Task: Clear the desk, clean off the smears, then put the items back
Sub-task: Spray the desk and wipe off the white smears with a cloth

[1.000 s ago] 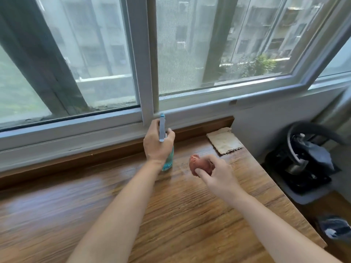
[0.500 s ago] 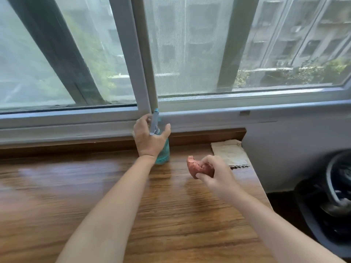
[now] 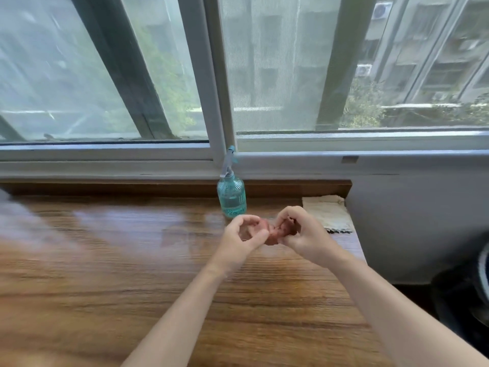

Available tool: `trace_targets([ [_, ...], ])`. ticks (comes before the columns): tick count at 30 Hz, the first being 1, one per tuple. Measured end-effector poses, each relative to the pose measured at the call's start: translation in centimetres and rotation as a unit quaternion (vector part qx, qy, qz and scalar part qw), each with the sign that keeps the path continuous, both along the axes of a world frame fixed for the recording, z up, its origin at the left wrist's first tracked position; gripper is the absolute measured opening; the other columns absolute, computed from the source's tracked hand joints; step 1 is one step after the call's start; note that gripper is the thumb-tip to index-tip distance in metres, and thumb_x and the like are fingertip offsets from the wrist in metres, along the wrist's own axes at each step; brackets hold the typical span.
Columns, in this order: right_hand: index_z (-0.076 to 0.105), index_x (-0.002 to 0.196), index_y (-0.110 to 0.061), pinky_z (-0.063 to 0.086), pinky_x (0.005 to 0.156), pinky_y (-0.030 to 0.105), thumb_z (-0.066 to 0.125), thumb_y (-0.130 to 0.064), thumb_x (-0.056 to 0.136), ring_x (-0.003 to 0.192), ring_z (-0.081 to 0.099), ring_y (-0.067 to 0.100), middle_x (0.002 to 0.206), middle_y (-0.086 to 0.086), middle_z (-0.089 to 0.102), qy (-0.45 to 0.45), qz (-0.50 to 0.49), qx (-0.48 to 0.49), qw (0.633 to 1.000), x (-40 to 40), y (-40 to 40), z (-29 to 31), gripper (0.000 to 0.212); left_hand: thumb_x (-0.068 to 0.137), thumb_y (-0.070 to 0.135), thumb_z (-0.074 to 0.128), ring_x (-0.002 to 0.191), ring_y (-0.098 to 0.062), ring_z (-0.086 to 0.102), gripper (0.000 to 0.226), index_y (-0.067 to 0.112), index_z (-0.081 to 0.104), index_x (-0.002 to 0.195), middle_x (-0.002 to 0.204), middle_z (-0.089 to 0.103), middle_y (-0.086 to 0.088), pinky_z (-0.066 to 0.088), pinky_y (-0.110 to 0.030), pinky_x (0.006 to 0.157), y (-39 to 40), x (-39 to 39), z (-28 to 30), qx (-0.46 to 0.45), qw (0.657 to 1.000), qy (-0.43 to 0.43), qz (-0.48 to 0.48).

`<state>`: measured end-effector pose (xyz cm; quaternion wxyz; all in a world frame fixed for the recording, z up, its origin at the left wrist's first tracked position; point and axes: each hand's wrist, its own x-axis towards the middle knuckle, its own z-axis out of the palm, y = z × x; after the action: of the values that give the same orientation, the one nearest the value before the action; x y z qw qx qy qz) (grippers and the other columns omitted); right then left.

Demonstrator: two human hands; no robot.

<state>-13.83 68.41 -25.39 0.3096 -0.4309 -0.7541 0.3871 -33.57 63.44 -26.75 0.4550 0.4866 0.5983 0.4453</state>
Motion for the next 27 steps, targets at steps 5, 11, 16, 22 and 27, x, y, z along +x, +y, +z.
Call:
trace_targets([
  [5,0.062,0.103,-0.034,0.056,0.084,0.031,0.079,0.005,0.077,0.095,0.064,0.014,0.104,-0.002,0.064,0.040,-0.043,0.010,0.998,-0.3,-0.9,-0.5,0.050,0.083,0.006,0.087,0.110,-0.018,0.071,0.063,0.017,0.060,0.138,0.126,0.064,-0.010,0.061,-0.031,0.095,-0.3,-1.8,0.5,-0.076,0.995,-0.068,-0.021],
  [11,0.049,0.133,-0.029,0.058,0.080,0.025,0.087,-0.014,0.079,0.095,0.067,0.006,0.110,-0.009,0.064,0.055,-0.146,-0.059,0.986,-0.8,-2.4,-1.2,0.068,0.078,-0.005,0.087,0.098,-0.021,0.075,0.046,0.016,0.070,0.116,0.104,0.076,-0.005,0.063,-0.037,0.090,-0.8,-1.8,0.7,-0.038,0.998,-0.044,-0.019],
  [16,0.070,0.107,-0.023,0.051,0.071,0.020,0.082,-0.010,0.081,0.087,0.070,0.010,0.095,-0.005,0.075,0.075,-0.142,-0.090,0.983,-0.7,-2.8,-1.0,0.032,0.079,-0.001,0.085,0.095,-0.012,0.069,0.036,0.012,0.065,0.105,0.107,0.074,-0.009,0.057,-0.018,0.085,-1.1,-1.7,0.7,-0.019,0.999,-0.004,-0.036],
  [22,0.069,0.116,-0.030,0.058,0.076,0.027,0.077,-0.032,0.088,0.090,0.072,0.016,0.096,-0.004,0.076,0.128,-0.088,-0.137,0.978,-0.5,-3.2,-0.1,0.029,0.086,-0.008,0.076,0.081,-0.016,0.070,0.027,0.008,0.060,0.102,0.091,0.074,-0.010,0.061,-0.031,0.079,-0.9,-1.5,1.2,0.027,0.998,-0.019,-0.046],
  [27,0.071,0.098,-0.037,0.054,0.079,0.029,0.075,-0.025,0.092,0.095,0.066,0.012,0.099,-0.009,0.070,0.091,-0.152,-0.043,0.983,-0.7,-2.5,-0.4,0.014,0.089,-0.007,0.071,0.090,-0.021,0.076,0.035,0.015,0.059,0.114,0.101,0.077,-0.013,0.063,-0.032,0.075,-0.3,-1.6,1.5,-0.005,0.998,-0.046,-0.038],
])
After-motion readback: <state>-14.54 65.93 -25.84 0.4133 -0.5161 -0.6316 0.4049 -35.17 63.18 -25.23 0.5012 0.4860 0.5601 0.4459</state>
